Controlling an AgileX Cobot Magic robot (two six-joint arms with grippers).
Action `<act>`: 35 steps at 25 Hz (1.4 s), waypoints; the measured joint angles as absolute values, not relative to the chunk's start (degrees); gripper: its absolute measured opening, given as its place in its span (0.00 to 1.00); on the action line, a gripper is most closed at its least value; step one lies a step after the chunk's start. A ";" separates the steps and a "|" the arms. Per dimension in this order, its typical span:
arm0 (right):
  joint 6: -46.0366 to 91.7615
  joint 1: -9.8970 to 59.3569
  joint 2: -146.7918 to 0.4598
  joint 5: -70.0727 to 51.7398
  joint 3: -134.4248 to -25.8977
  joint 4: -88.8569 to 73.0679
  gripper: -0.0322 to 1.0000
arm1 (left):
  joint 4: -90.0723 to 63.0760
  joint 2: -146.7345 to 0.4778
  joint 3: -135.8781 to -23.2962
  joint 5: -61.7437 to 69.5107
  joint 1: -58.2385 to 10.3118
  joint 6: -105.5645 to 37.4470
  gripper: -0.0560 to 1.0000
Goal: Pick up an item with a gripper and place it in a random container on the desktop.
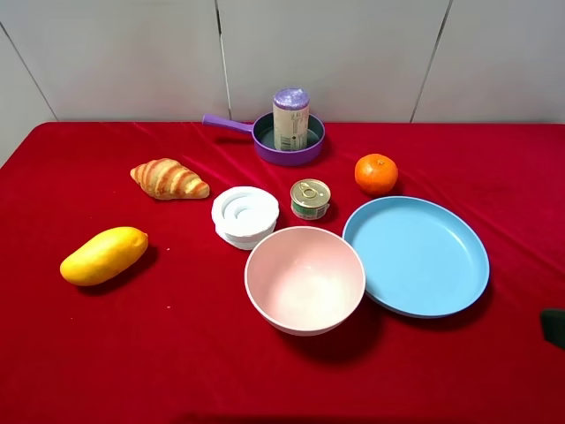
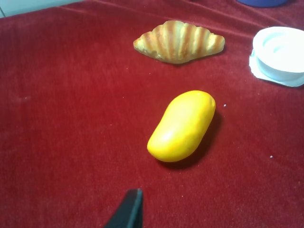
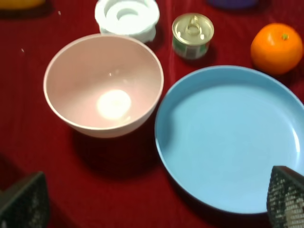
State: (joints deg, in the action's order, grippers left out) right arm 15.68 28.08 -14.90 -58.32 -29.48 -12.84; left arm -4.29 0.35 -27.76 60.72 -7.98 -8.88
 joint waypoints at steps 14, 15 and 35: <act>15.68 28.08 -1.18 -59.35 -28.84 -13.23 0.70 | -4.29 0.35 -27.76 60.72 -7.98 -8.88 0.98; 15.68 28.08 -0.42 -59.42 -28.84 -13.23 0.70 | -4.29 0.35 -27.76 60.72 -7.98 -8.88 0.98; 10.87 18.84 0.31 -59.21 -28.84 -9.76 0.70 | -4.29 0.35 -27.76 60.72 -7.98 -8.88 0.98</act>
State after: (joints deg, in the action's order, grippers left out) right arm 10.87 18.84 0.31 -59.21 -28.84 -9.76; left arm -4.29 0.35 -27.76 60.72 -7.98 -8.88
